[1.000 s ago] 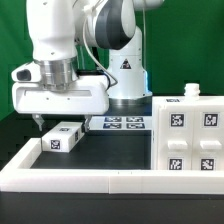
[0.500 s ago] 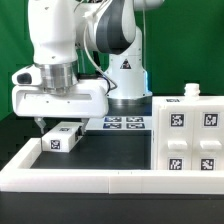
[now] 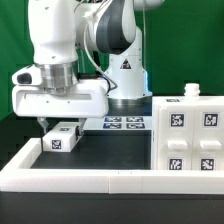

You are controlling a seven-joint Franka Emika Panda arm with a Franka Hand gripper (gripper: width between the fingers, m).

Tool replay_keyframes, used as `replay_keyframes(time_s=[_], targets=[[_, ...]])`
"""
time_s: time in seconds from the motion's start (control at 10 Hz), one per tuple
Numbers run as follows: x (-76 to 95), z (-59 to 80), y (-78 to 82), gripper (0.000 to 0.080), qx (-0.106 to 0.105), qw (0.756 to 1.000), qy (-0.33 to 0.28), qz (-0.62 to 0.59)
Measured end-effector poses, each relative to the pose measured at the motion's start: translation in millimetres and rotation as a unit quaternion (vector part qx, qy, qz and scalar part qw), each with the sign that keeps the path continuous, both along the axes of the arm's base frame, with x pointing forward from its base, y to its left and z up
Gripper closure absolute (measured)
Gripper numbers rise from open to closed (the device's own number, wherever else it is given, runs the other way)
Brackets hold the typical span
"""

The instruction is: Assemble cabinet

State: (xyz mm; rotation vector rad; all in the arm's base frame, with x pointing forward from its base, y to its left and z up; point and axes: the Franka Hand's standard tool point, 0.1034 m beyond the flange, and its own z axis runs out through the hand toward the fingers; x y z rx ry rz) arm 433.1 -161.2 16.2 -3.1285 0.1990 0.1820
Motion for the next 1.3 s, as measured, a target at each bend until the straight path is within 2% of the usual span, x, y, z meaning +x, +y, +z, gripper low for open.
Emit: replay_keyframes(time_s=[0.1,0.3,0.9,1.1,1.3], targets=[[1.5,1.9,2.9,0.0245,0.001,1.000,0.001,-0.002],[18.2,32.4,30.6,0.0245,0.014,1.000,-0.008,0.007],[56.0,97.3,114.1,0.0243,0.034,0.999,-0.022,-0.009],[63.1,108.8,132.6,0.0243,0.036,0.999,-0.019,-0.017],[62.3,107.2,132.3,0.0243,0.037,0.999,-0.018,-0.015]])
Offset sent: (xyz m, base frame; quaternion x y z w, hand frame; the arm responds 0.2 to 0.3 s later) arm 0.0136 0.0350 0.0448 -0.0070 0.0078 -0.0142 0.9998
